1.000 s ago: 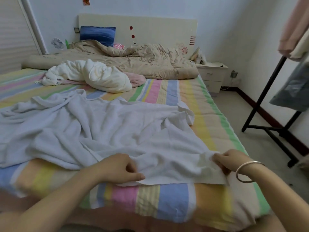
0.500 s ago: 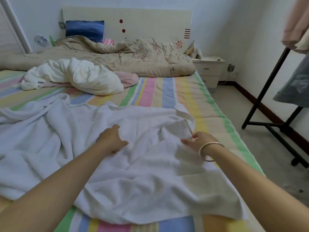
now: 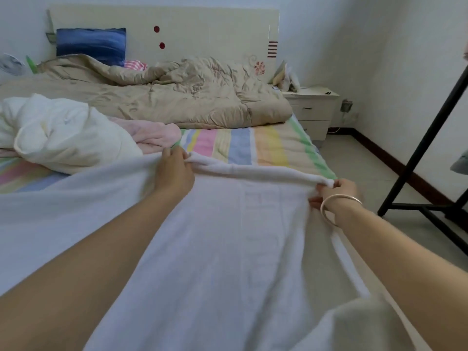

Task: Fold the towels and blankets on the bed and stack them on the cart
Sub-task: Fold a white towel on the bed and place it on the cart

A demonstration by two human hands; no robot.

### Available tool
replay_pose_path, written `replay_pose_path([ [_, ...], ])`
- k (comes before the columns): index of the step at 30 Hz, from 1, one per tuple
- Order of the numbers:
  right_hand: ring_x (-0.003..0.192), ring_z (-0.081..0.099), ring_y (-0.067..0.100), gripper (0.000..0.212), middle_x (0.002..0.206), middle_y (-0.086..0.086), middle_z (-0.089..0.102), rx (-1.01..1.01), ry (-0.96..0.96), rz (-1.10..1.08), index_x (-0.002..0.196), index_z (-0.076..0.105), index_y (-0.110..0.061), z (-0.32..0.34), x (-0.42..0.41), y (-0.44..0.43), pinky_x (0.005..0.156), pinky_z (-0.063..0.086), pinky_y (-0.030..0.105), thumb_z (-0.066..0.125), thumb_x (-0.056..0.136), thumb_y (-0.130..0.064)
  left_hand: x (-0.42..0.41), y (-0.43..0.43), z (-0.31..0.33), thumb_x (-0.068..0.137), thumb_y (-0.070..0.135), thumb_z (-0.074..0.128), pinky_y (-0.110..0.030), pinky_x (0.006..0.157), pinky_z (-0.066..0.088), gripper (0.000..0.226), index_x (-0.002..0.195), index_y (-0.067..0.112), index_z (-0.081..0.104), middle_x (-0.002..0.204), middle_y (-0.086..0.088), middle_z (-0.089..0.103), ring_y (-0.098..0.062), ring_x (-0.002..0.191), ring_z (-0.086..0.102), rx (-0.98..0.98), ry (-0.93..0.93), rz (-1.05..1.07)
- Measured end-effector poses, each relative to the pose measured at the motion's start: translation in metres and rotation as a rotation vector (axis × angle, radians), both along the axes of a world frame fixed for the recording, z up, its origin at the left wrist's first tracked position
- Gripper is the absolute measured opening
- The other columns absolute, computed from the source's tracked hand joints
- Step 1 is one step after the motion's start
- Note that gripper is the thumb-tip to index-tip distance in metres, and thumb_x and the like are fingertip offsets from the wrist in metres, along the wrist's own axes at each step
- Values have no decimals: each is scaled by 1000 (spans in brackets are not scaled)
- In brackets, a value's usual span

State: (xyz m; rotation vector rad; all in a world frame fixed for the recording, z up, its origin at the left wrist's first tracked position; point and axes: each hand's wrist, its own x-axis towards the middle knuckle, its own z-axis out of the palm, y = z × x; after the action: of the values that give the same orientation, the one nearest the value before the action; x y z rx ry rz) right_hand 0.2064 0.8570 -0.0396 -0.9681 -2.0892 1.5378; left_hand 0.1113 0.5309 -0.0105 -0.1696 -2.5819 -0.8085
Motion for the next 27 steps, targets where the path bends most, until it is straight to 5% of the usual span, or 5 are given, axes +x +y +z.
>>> replay_pose_path([
  [4, 86, 68, 35, 20, 87, 15, 72, 235, -146, -62, 75, 64, -17, 7, -26, 15, 82, 56, 44, 55, 66, -33, -20, 28, -23, 93, 18, 58, -36, 106, 34, 28, 118, 5, 54, 143, -14, 36, -30, 128, 43, -94, -101, -257],
  [10, 129, 44, 29, 81, 145, 10, 40, 399, -193, 300, 150, 24, -18, 0, 23, -15, 109, 35, 40, 70, 83, -17, 57, -3, -64, 96, 22, 54, -28, 111, 29, 38, 134, 20, 52, 158, 4, 25, -16, 139, 35, -28, -147, -334],
  [18, 139, 22, 24, 71, 151, 8, 30, 861, 27, 743, 133, 52, -21, 7, 199, -68, 109, 17, 28, 83, 70, -28, 251, -42, -42, 86, 32, 57, -26, 88, 46, 20, 106, 33, 61, 108, 17, 60, -2, 101, 59, 88, -91, -398],
  [23, 108, 51, 21, 21, 113, -7, 59, 1108, 196, 943, 91, 64, -30, 8, 284, -83, 84, 49, 36, 62, 75, -44, 338, -63, -34, 87, 40, 55, -29, 79, 48, 14, 94, 30, 62, 96, 18, 60, -3, 92, 61, 31, -56, -528],
  [27, 101, 58, 14, 36, 112, -14, 58, 1096, 75, 975, 102, 64, -31, -2, 330, -69, 74, 54, 32, 51, 69, -35, 370, -100, -41, 92, 49, 52, -28, 73, 48, 22, 89, 29, 61, 91, 18, 57, 1, 86, 58, -174, -31, -646],
])
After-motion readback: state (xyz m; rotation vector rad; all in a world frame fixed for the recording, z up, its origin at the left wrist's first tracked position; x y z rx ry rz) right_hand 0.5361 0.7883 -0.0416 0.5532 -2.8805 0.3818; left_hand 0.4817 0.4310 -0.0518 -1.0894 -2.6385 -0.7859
